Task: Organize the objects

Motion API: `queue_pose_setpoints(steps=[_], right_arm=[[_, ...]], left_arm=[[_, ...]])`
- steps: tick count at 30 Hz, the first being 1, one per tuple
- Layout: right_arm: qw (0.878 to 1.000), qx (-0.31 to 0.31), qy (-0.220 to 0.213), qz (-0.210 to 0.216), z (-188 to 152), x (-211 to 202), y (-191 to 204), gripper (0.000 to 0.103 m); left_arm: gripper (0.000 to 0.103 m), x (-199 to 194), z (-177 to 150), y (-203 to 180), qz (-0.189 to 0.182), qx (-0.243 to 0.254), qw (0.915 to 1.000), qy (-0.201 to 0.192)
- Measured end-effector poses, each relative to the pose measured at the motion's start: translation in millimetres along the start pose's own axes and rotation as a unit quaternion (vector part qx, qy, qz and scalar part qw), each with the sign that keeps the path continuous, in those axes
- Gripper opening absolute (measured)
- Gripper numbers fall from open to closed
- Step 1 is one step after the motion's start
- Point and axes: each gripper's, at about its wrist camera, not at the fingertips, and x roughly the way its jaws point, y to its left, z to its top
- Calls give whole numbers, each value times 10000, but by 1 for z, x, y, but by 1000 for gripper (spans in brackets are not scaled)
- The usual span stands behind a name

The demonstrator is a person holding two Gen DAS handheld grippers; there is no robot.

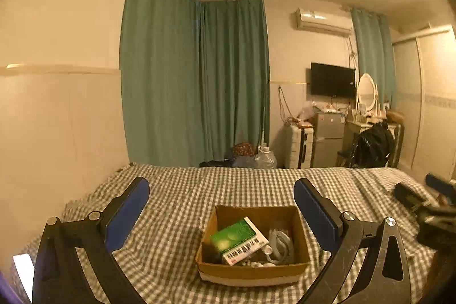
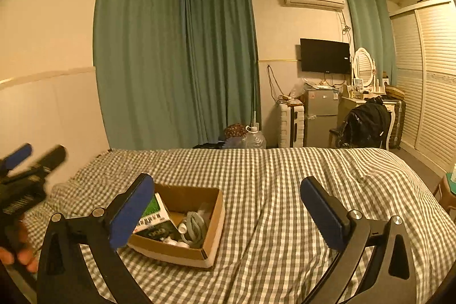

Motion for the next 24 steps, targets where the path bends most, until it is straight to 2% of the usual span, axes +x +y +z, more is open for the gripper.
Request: queue_pose_setpoints(steps=[6, 12, 24], right_arm=[[9999, -134, 38, -13, -30, 10, 6, 103], [9990, -381, 225, -25, -45, 19, 16, 103], [9985, -469, 274, -72, -51, 24, 21, 103]], left_arm=[[103, -5, -35, -1, 114, 57, 9999, 47], [103, 5, -76, -4, 127, 355, 9985, 390], [103, -1, -78, 9, 121, 195, 9986, 485]])
